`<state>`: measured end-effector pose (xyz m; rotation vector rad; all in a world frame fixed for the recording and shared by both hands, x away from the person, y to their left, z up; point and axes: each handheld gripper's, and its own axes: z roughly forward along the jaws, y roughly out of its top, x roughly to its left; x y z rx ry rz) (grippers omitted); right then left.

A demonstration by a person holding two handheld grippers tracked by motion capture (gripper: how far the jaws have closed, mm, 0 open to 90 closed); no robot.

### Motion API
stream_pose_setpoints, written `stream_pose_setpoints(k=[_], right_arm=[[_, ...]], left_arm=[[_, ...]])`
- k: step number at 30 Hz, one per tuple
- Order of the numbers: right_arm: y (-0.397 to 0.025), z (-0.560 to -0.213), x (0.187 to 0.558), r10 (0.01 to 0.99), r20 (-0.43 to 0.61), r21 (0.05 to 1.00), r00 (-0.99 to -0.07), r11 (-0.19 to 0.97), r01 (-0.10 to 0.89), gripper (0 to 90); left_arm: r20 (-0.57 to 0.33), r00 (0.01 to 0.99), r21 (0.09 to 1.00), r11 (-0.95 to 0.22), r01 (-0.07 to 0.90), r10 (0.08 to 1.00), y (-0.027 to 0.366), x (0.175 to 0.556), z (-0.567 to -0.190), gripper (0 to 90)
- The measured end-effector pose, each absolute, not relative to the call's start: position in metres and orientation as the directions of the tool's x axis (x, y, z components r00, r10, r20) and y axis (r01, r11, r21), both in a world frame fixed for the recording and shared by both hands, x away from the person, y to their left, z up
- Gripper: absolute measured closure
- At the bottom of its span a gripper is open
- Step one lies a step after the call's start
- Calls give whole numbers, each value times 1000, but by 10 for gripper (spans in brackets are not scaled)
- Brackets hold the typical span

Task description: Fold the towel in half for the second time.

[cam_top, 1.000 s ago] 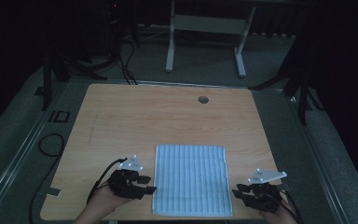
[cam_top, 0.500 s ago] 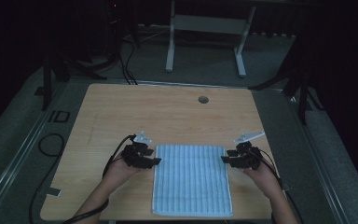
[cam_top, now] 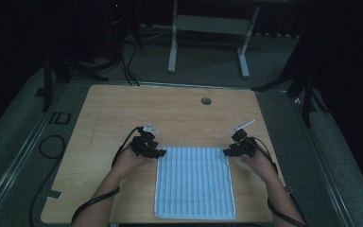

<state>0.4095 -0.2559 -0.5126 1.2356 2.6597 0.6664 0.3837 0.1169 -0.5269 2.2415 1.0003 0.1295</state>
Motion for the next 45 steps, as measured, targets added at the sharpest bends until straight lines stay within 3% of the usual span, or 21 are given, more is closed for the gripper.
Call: stream_pose_setpoints(k=[5,11,13,15,17,22,31,39,45], right_arm=[[-248,-523,412,742,35,402,-670,603,689,612],[-244,-523,415,738,62,385,-672,604,698,759],[-242,-522,416,734,63,368,-676,613,699,825],[-241,-520,416,734,36,364,-679,623,693,855],[-241,-519,418,738,24,368,-674,620,693,865],[-243,-504,422,755,21,421,-655,588,691,867],[-240,-451,405,725,-34,547,-688,590,594,871],[-244,-418,348,670,-52,666,-741,576,474,876],[-244,-427,298,630,-74,680,-773,599,423,876]], left_arm=[[-180,714,586,-509,630,677,116,389,-533,495],[-165,732,582,-534,614,662,106,393,-541,588],[-153,729,579,-538,613,667,103,395,-540,670],[-149,740,593,-539,598,656,102,395,-538,821],[-143,723,627,-504,595,676,102,396,-532,854],[-143,707,680,-451,579,692,107,398,-509,865],[-138,709,768,-377,518,691,131,382,-464,863],[-124,755,796,-389,463,644,153,333,-444,862],[-140,778,771,-425,474,613,152,285,-458,860]])
